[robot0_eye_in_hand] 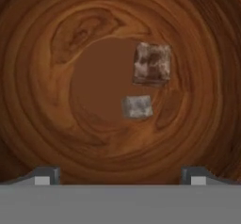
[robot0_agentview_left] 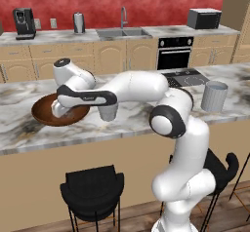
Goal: There are four ice cubes in the ice bowl. Place two ice cubes in each glass of water.
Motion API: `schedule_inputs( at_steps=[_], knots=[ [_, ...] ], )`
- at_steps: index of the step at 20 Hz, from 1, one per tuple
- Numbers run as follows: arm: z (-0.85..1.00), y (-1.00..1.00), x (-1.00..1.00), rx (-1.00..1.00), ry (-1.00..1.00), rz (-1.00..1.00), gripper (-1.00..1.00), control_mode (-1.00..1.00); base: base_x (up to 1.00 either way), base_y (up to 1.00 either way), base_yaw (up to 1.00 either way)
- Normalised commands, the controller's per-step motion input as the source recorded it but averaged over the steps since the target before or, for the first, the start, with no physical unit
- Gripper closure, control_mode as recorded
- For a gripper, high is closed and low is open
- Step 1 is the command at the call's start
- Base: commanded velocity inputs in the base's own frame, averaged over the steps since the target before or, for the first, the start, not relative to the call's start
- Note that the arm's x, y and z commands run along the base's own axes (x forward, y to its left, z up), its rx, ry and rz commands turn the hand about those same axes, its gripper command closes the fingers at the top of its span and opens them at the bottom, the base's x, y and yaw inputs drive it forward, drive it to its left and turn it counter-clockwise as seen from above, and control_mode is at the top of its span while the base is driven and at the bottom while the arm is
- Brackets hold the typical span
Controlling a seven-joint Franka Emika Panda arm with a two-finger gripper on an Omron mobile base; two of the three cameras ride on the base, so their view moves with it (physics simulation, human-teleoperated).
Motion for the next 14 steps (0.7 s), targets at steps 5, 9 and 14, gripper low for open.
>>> schedule_inputs(
  at_steps=[5, 9, 14],
  knots=[
    [-0.06, 0.14, 0.30, -0.02, 0.03, 0.00, -1.00, -1.00, 0.00, 0.00, 0.00],
    [-0.09, 0.03, 0.28, -0.01, 0.00, 0.00, -1.00, -1.00, 0.00, 0.00, 0.00],
    [-0.13, 0.00, 0.16, -0.02, 0.00, 0.00, -1.00, -1.00, 0.00, 0.00, 0.00]
  ],
)
